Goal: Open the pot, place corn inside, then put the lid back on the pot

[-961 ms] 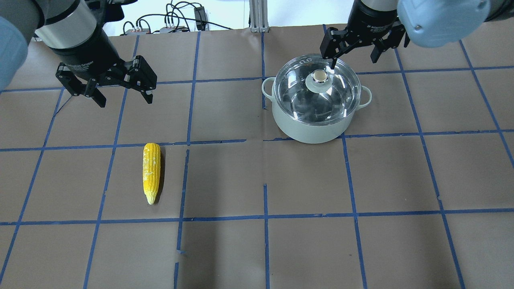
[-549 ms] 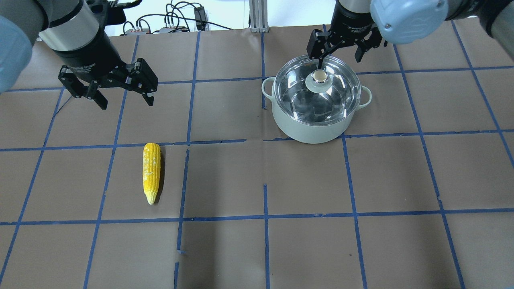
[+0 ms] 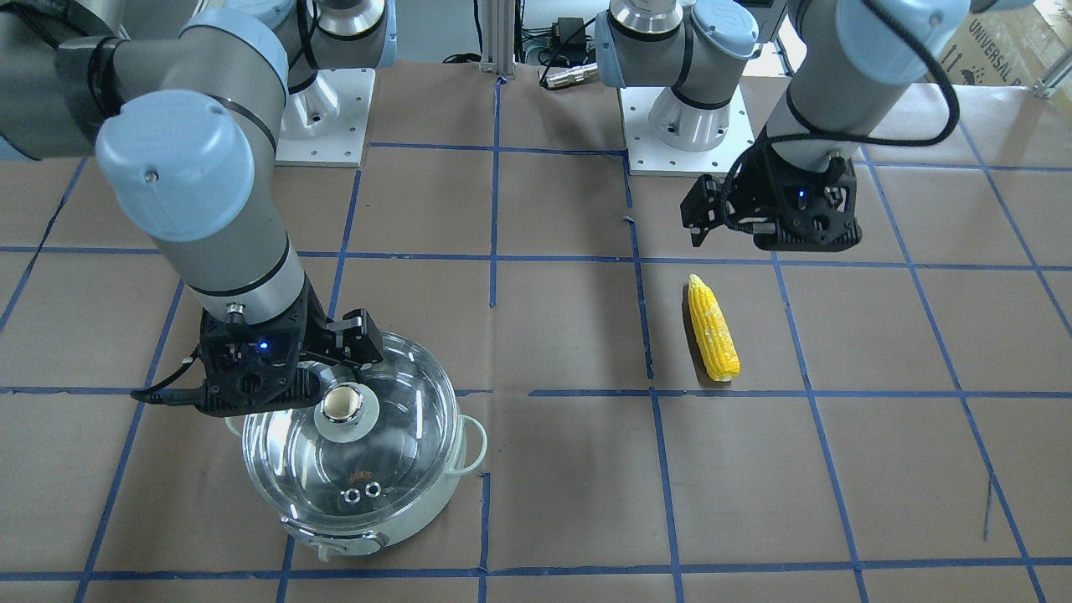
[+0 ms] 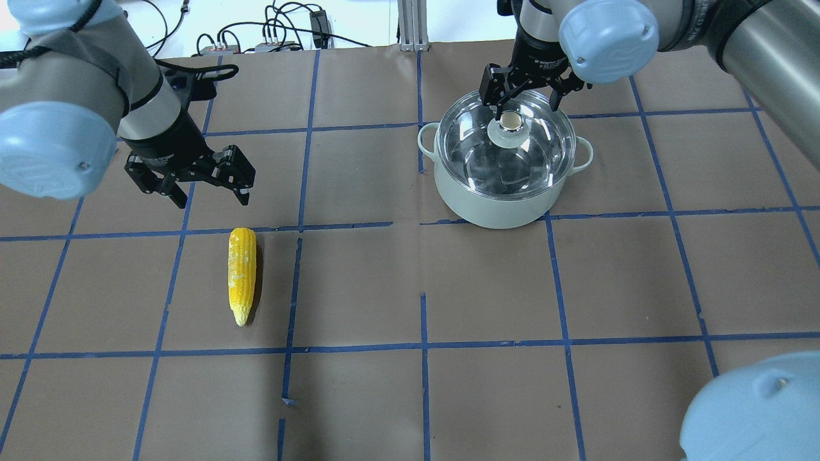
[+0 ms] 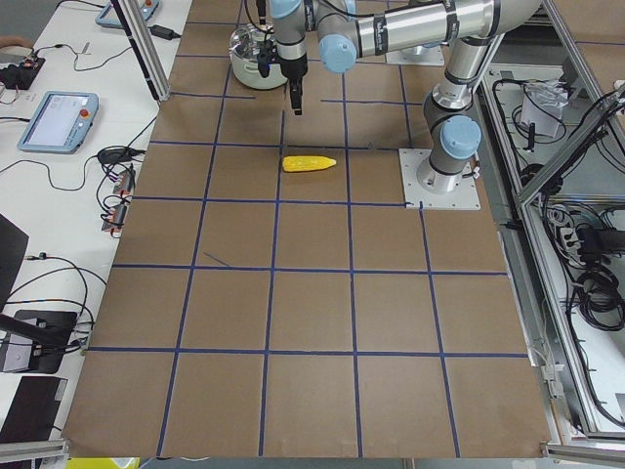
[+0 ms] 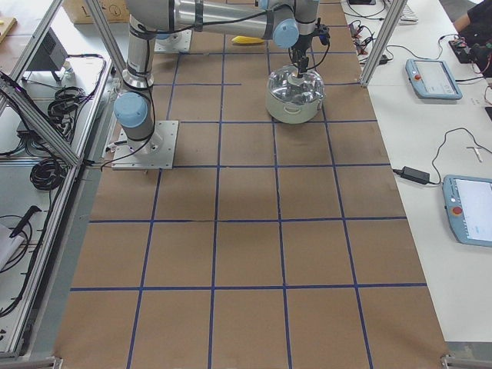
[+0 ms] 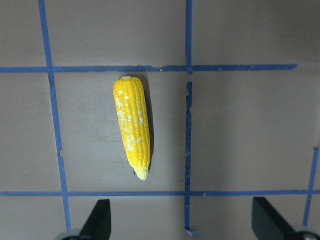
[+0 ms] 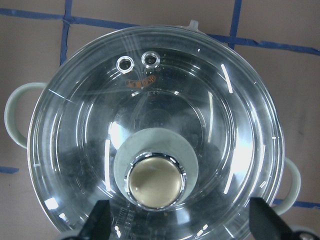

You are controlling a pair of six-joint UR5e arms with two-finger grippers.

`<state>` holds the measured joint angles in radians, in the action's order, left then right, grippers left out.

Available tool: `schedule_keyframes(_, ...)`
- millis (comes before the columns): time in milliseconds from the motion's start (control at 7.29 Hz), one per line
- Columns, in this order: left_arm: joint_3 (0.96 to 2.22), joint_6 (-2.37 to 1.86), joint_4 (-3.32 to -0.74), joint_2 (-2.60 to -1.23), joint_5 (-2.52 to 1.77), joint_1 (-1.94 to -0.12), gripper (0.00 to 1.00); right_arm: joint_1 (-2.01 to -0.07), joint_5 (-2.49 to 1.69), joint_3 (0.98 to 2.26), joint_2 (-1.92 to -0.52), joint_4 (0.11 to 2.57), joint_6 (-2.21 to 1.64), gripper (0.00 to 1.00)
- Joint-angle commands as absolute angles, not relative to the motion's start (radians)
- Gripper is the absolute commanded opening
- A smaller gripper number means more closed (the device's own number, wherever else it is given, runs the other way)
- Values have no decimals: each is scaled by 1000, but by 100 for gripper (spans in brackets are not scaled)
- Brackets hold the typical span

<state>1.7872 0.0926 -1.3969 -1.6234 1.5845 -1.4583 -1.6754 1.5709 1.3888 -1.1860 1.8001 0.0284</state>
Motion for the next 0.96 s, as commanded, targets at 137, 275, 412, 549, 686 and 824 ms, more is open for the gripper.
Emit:
schedule_keyframes(137, 1940, 109, -1219, -1679, 1594, -1399, 100, -1701, 1571, 1394, -1172, 1815, 18, 95)
schedule_keyframes(275, 1978, 121, -1127, -1709, 1607, -1396, 100, -1701, 1572, 1393, -1158, 1818, 14, 95)
schedule_keyframes(412, 2017, 126, -1094, -1738, 1606, -1391, 100, -1701, 1572, 1393, -1149, 1830, 15, 94)
schedule_keyframes(549, 2038, 124, -1003, -1771, 1608, -1388, 100, -1701, 1572, 1394, -1144, 1842, 17, 91)
schedule_keyframes(686, 2058, 112, -939, -1811, 1606, -1388, 100, -1701, 1575, 1393, -1135, 1842, 17, 85)
schedule_keyframes(824, 2062, 124, -896, -1845, 1609, -1388, 94, -1701, 1580, 1388, -1135, 1842, 17, 74)
